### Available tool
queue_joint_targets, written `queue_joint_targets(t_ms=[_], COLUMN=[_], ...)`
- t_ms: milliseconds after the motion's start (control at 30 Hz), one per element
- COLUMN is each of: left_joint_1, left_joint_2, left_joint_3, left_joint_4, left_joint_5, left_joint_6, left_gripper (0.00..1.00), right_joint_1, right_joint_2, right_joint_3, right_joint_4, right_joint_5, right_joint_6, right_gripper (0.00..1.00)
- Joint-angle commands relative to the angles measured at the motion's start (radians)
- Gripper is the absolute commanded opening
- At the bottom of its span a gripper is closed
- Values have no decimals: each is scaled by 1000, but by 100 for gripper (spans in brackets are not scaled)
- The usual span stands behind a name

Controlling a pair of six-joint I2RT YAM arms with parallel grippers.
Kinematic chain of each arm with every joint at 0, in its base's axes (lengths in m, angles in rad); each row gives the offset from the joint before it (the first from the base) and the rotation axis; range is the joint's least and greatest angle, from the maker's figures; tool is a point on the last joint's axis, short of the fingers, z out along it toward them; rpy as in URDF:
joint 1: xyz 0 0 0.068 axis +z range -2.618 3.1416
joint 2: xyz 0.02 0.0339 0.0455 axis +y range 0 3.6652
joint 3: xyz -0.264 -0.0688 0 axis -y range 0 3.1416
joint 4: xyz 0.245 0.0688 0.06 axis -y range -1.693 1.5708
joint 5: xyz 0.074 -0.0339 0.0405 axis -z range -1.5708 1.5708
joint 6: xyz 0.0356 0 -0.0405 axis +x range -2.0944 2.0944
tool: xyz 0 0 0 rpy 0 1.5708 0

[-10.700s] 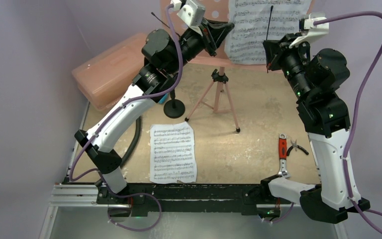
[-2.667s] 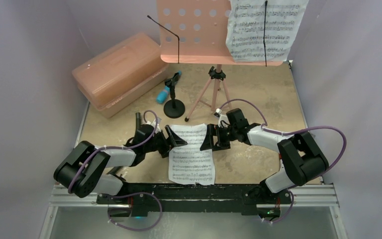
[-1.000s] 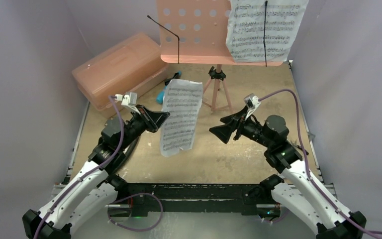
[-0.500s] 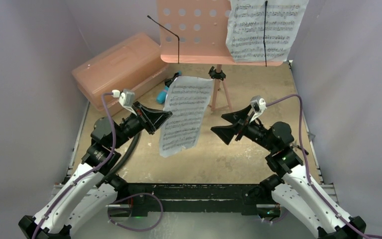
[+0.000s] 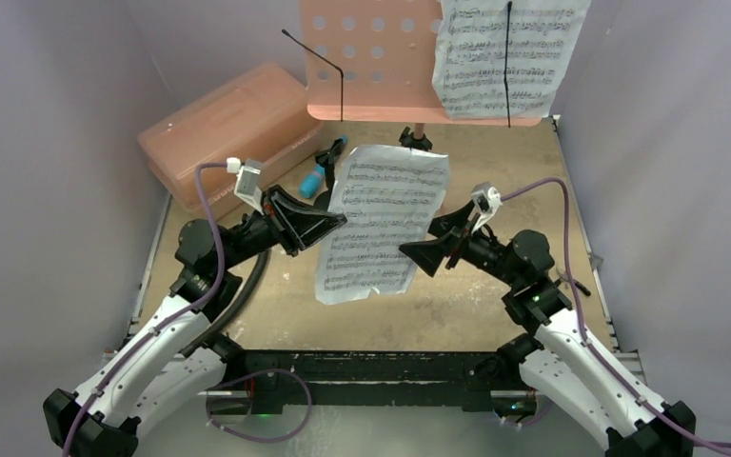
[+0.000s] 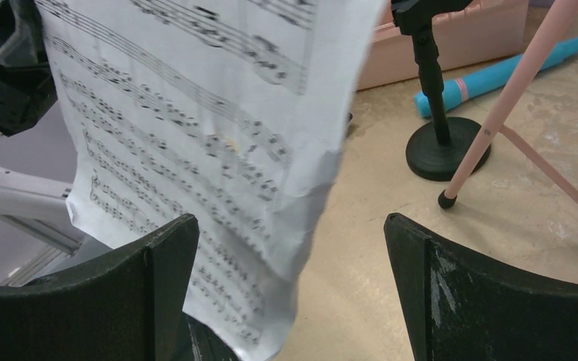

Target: Set up the instrument practice props

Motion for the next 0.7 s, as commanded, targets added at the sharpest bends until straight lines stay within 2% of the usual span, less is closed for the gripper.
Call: queue_joint_targets(t_ms=[0, 267, 400, 667], left_joint_1=[-1, -2, -2, -2], left_joint_2=[9, 13, 11, -17], left_joint_3=[68, 77, 67, 57], left_joint_4=[120, 45, 40, -30], left_joint_5=[76, 56, 36, -24], left_joint_6=[-54, 13, 28, 89], left_gripper=[0, 0, 0, 0], right_joint_1=[3, 3, 3, 3], right_joint_2=[10, 74, 115, 142], right_joint_3=[4, 76, 132, 177], right_joint_4=[90, 187, 205, 187], right_joint_5=[-58, -177, -248, -244], right_joint_6=[15, 29, 61, 126], right_gripper=[96, 95, 91, 65])
